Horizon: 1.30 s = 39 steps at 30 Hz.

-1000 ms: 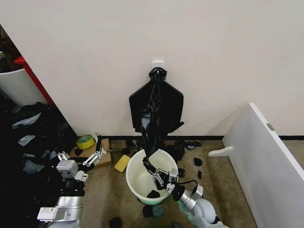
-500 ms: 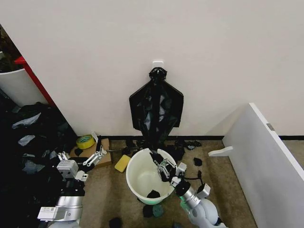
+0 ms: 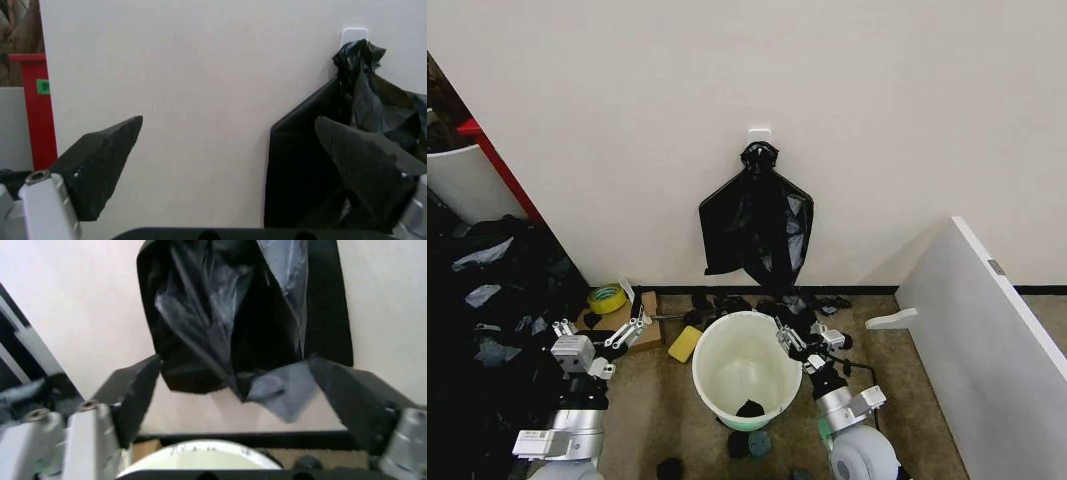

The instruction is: Place the garbage bag over the trash bin.

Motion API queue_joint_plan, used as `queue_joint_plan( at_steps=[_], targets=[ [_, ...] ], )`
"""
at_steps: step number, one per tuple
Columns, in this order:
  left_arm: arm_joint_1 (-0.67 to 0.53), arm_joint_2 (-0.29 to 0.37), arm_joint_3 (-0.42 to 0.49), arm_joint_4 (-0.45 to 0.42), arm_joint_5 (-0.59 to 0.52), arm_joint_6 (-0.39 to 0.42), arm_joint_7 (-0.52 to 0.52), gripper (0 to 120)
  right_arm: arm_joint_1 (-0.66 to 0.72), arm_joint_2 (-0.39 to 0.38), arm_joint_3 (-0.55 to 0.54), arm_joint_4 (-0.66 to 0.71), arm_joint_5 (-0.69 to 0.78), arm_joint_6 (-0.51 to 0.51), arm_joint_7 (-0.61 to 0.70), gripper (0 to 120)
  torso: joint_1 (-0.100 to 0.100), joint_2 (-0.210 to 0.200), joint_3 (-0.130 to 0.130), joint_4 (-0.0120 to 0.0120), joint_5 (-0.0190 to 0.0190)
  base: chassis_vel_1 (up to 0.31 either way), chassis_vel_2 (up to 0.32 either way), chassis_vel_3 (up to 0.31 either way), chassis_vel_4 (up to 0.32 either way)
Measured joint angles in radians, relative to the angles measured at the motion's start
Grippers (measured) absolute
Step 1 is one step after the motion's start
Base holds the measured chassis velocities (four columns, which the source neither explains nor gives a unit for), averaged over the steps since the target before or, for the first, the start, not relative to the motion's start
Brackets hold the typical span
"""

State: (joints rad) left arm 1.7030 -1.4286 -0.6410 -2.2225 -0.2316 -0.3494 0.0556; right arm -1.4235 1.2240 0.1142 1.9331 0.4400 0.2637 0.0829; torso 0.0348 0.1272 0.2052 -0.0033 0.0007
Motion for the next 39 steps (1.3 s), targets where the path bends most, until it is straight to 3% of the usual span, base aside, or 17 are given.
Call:
queue_joint_plan(
  at_steps=[4, 10, 13, 18, 27, 35, 39],
  targets=[
    [-0.004, 0.000, 0.000, 0.002, -0.002, 0.002, 0.000, 100, -0.014, -0.010, -0.024, 0.033, -0.031, -0.069, 0.069, 97, 0.000, 0.000, 0.000, 0.0000, 0.0000, 0.000, 0.000, 0.000, 0.000],
    [-0.005, 0.000, -0.001, 0.003, -0.004, 0.002, 0.000, 100, -0.014, -0.010, -0.033, 0.064, -0.071, -0.139, 0.145, 100, 0.000, 0.000, 0.000, 0.0000, 0.0000, 0.000, 0.000, 0.000, 0.000],
    [-0.005, -0.001, -0.001, 0.004, -0.004, 0.002, 0.000, 100, 0.006, 0.004, -0.007, 0.060, -0.163, -0.115, 0.138, 100, 0.000, 0.000, 0.000, 0.0000, 0.0000, 0.000, 0.000, 0.000, 0.000],
    [-0.007, -0.008, -0.001, 0.010, 0.003, 0.003, 0.000, 100, 0.050, 0.029, 0.034, 0.035, -0.486, -0.034, 0.074, 100, 0.000, 0.000, 0.000, 0.0000, 0.0000, 0.000, 0.000, 0.000, 0.000],
    [-0.006, -0.016, -0.002, 0.017, 0.012, 0.003, 0.000, 100, 0.112, 0.070, -0.050, -0.019, -0.593, 0.007, 0.017, 100, 0.000, 0.000, 0.000, 0.0000, -0.0001, 0.000, 0.000, 0.000, 0.000],
    [-0.007, -0.016, -0.006, 0.026, 0.012, 0.003, -0.002, 100, 0.210, 0.119, -0.123, -0.073, -0.701, -0.099, 0.117, 100, 0.000, 0.000, 0.000, 0.0000, -0.0001, 0.000, 0.000, 0.000, 0.000],
    [-0.013, -0.016, -0.006, 0.031, 0.012, 0.004, -0.003, 100, 0.267, 0.144, -0.151, -0.110, -0.774, -0.203, 0.221, 100, 0.000, 0.000, 0.000, 0.0000, 0.0000, 0.000, 0.000, 0.000, 0.000]
  ],
)
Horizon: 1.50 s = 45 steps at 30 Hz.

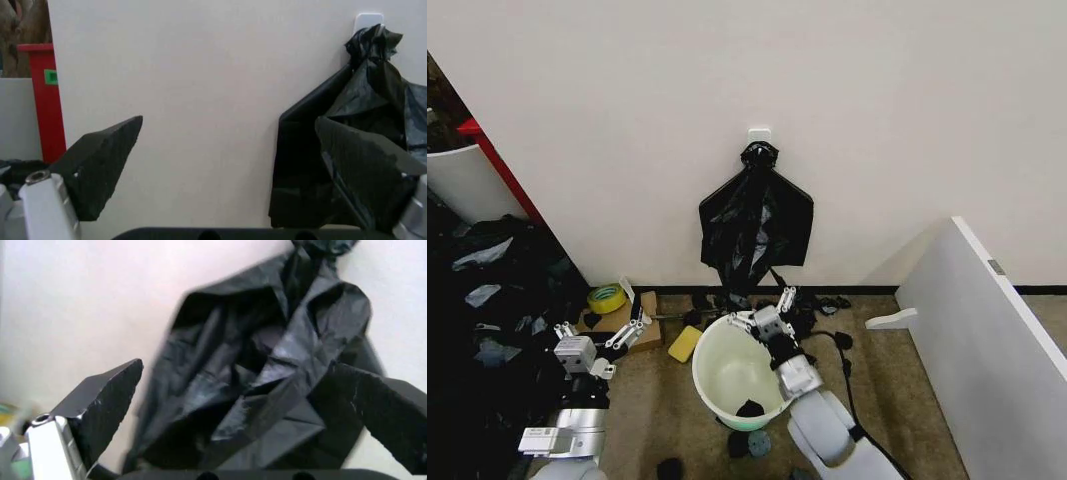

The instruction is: Place the garbage bag over the trash bin.

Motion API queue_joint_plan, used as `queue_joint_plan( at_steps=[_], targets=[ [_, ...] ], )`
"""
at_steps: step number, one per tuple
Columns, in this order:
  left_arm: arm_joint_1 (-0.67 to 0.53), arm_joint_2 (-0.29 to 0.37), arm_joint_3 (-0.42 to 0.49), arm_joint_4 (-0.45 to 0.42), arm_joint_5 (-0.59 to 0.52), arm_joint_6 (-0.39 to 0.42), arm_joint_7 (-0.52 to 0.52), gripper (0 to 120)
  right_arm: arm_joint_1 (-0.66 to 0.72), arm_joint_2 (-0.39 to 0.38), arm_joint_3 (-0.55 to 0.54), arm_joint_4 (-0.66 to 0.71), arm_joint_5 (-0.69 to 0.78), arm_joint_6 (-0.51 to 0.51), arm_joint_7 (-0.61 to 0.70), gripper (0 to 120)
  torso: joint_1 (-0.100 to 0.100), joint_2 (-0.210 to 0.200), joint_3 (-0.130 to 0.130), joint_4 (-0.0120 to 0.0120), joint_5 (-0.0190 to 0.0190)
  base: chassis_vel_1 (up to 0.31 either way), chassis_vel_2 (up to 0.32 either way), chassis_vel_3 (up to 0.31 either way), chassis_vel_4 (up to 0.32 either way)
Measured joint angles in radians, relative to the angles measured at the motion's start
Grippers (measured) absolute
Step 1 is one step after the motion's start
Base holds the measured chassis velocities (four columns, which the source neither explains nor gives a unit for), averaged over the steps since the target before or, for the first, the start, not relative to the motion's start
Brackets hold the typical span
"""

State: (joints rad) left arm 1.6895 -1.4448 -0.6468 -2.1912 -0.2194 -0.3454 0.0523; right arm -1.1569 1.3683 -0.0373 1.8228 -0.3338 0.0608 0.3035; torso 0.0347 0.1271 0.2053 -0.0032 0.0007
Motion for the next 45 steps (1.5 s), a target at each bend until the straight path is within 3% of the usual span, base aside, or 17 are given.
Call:
queue_joint_plan(
  at_steps=[7, 16, 41, 45],
  targets=[
    [-0.014, 0.003, 0.000, 0.015, -0.004, 0.007, -0.003, 100, 0.030, 0.025, -0.025, -0.039, -0.082, -0.164, 0.113, 100, 0.000, 0.000, 0.000, 0.0000, -0.0001, 0.000, 0.000, 0.000, 0.000],
    [-0.020, 0.006, 0.001, 0.020, -0.005, 0.011, -0.004, 100, 0.042, 0.053, -0.006, -0.087, -0.212, -0.228, 0.153, 100, 0.000, 0.000, 0.000, 0.0000, 0.0000, 0.000, 0.000, 0.000, 0.000],
    [-0.022, 0.003, 0.008, 0.021, -0.001, 0.011, -0.005, 100, -0.034, 0.028, 0.097, -0.057, -0.304, -0.157, 0.171, 9, 0.000, 0.000, 0.000, 0.0000, 0.0001, 0.000, 0.000, 0.000, 0.000],
    [-0.022, 0.003, 0.009, 0.021, 0.000, 0.010, -0.004, 100, -0.048, 0.028, 0.104, -0.045, -0.300, -0.138, 0.173, 0, 0.000, 0.000, 0.000, -0.0001, 0.0000, 0.000, 0.000, 0.000, 0.000]
  ],
)
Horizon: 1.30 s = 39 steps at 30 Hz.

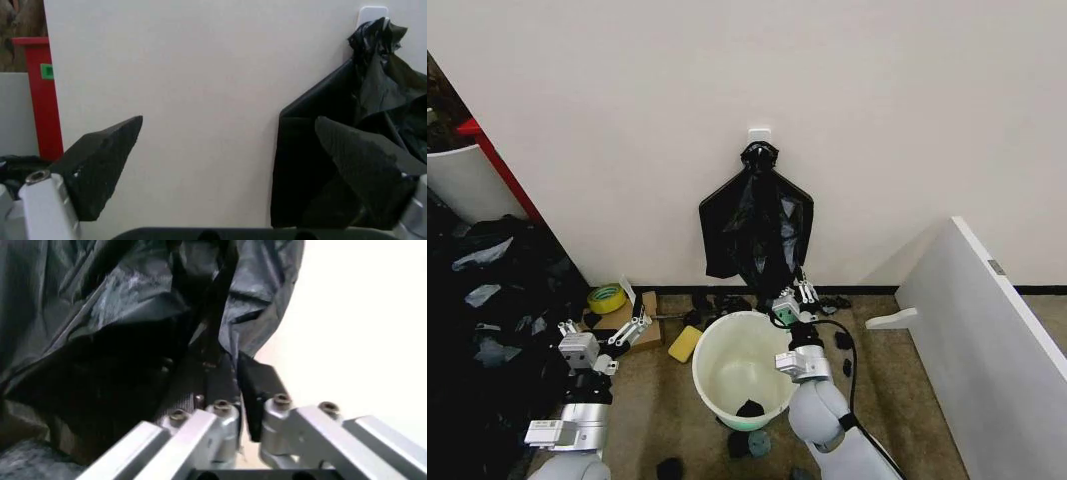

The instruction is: Place the garbage bag over the trash bin.

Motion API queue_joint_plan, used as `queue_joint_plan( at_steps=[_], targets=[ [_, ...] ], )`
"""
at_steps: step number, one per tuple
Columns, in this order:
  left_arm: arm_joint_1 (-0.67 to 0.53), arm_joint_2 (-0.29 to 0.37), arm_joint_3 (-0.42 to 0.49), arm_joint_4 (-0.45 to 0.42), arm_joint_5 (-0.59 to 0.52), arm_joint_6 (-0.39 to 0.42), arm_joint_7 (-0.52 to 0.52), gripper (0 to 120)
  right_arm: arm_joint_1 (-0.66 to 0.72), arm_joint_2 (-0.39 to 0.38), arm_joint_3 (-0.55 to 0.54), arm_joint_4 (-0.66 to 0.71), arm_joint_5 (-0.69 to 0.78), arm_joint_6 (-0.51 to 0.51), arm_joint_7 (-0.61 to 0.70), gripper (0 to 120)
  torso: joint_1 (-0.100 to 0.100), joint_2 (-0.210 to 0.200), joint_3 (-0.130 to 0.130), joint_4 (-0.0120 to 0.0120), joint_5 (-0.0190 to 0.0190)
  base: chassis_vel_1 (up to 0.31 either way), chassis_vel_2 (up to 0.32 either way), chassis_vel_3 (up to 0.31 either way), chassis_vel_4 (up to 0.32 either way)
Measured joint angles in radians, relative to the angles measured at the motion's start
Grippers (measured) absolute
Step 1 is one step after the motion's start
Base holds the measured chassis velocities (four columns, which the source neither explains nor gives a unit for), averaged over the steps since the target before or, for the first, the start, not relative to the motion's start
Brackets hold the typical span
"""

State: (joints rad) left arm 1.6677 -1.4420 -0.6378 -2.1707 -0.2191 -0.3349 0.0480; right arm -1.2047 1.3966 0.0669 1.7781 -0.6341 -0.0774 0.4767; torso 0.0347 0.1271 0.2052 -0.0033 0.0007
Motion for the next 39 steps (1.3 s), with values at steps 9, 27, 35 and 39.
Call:
queue_joint_plan(
  at_steps=[9, 27, 35, 39],
  targets=[
    [-0.046, 0.070, 0.023, 0.016, -0.080, -0.034, 0.054, 100, -0.016, -0.004, -0.032, 0.071, 0.270, 0.083, -0.010, 0, 0.000, 0.000, 0.000, 0.0001, -0.0002, 0.000, 0.000, 0.000, 0.000],
    [-0.463, 0.401, 0.237, 0.350, -0.147, -0.077, 0.355, 100, 0.007, -0.016, -0.118, 0.148, 0.671, 0.163, -0.130, 0, 0.000, 0.000, 0.000, 0.0001, -0.0004, 0.000, 0.000, 0.000, 0.000],
    [-0.749, 0.472, 0.395, 0.504, 0.012, -0.073, 0.369, 100, 0.018, 0.003, -0.116, 0.132, 0.651, 0.186, -0.170, 0, 0.000, 0.000, 0.000, -0.0001, 0.0000, 0.000, 0.000, 0.000, 0.000],
    [-0.828, 0.490, 0.458, 0.551, 0.064, -0.084, 0.401, 100, 0.020, 0.011, -0.110, 0.130, 0.639, 0.187, -0.174, 0, 0.000, 0.000, 0.000, 0.0001, 0.0001, 0.000, 0.000, 0.000, 0.000]
  ],
)
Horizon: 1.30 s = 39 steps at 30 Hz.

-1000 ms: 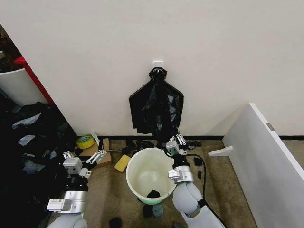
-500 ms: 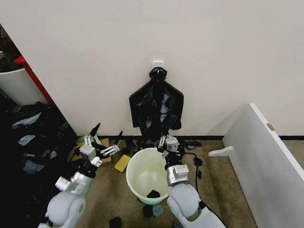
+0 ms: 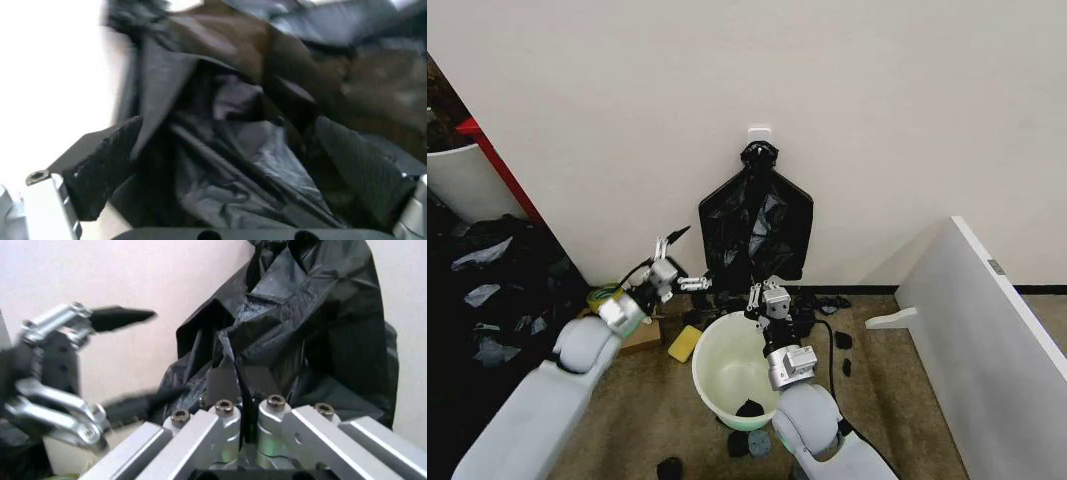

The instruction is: Place the garbage bag over the trash bin.

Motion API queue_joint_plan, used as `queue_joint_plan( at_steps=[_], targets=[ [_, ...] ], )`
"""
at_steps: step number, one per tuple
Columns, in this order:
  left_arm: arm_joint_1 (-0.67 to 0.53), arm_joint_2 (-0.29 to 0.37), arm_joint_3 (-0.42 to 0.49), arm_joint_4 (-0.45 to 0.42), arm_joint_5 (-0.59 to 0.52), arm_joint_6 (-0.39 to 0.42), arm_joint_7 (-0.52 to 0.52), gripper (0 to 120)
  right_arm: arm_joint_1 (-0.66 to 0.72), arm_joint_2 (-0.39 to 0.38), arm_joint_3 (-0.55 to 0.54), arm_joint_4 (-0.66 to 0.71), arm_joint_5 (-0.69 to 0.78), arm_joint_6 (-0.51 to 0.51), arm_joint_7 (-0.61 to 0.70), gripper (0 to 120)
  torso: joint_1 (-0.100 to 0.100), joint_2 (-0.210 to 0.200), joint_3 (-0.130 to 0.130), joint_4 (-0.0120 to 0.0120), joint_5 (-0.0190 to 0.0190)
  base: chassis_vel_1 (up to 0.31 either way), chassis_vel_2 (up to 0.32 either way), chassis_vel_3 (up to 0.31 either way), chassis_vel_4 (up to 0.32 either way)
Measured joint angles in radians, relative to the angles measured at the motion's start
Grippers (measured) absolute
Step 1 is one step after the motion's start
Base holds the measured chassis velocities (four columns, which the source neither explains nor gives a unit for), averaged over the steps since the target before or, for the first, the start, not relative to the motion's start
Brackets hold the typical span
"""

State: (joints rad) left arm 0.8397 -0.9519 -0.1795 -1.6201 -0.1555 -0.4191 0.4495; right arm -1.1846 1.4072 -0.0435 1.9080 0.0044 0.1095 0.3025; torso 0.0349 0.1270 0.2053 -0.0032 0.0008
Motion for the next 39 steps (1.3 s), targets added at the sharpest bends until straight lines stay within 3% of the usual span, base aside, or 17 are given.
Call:
queue_joint_plan(
  at_steps=[12, 17, 19, 21, 31, 37, 39],
  targets=[
    [-0.156, -0.037, 0.083, 0.112, 0.251, -0.039, 0.081, 94, -0.005, 0.006, 0.009, 0.006, -0.022, 0.001, -0.004, 0, 0.000, 0.000, 0.000, -0.0003, -0.0005, 0.000, 0.000, 0.000, 0.000],
    [-0.181, -0.054, 0.101, 0.135, 0.284, -0.037, 0.090, 74, -0.010, 0.001, 0.010, 0.021, -0.026, 0.001, -0.006, 0, 0.000, 0.000, 0.000, 0.0000, -0.0002, 0.000, 0.000, 0.000, 0.000],
    [-0.183, -0.055, 0.101, 0.137, 0.286, -0.036, 0.092, 73, -0.011, 0.001, 0.010, 0.022, -0.026, 0.001, -0.007, 0, 0.000, 0.000, 0.000, 0.0000, -0.0001, 0.000, 0.000, 0.000, 0.000],
    [-0.186, -0.062, 0.102, 0.141, 0.294, -0.028, 0.098, 61, -0.013, -0.001, 0.011, 0.027, -0.026, 0.002, -0.007, 0, 0.000, 0.000, 0.000, -0.0001, -0.0001, 0.000, 0.000, 0.000, 0.000],
    [-0.176, -0.068, 0.107, 0.146, 0.250, 0.022, 0.092, 25, -0.023, -0.008, 0.012, 0.040, -0.027, 0.005, -0.009, 0, 0.000, 0.000, 0.000, 0.0000, -0.0002, 0.000, 0.000, 0.000, 0.000],
    [-0.160, -0.073, 0.107, 0.144, 0.210, 0.077, 0.030, 1, -0.038, -0.010, 0.008, 0.052, -0.035, 0.013, -0.014, 0, 0.000, 0.000, 0.000, 0.0000, -0.0001, 0.000, 0.000, 0.000, 0.000],
    [-0.148, -0.074, 0.107, 0.134, 0.183, 0.098, 0.000, 0, -0.042, -0.012, 0.007, 0.054, -0.039, 0.015, -0.016, 0, 0.000, 0.000, 0.000, -0.0001, -0.0001, 0.000, 0.000, 0.000, 0.000]
  ],
)
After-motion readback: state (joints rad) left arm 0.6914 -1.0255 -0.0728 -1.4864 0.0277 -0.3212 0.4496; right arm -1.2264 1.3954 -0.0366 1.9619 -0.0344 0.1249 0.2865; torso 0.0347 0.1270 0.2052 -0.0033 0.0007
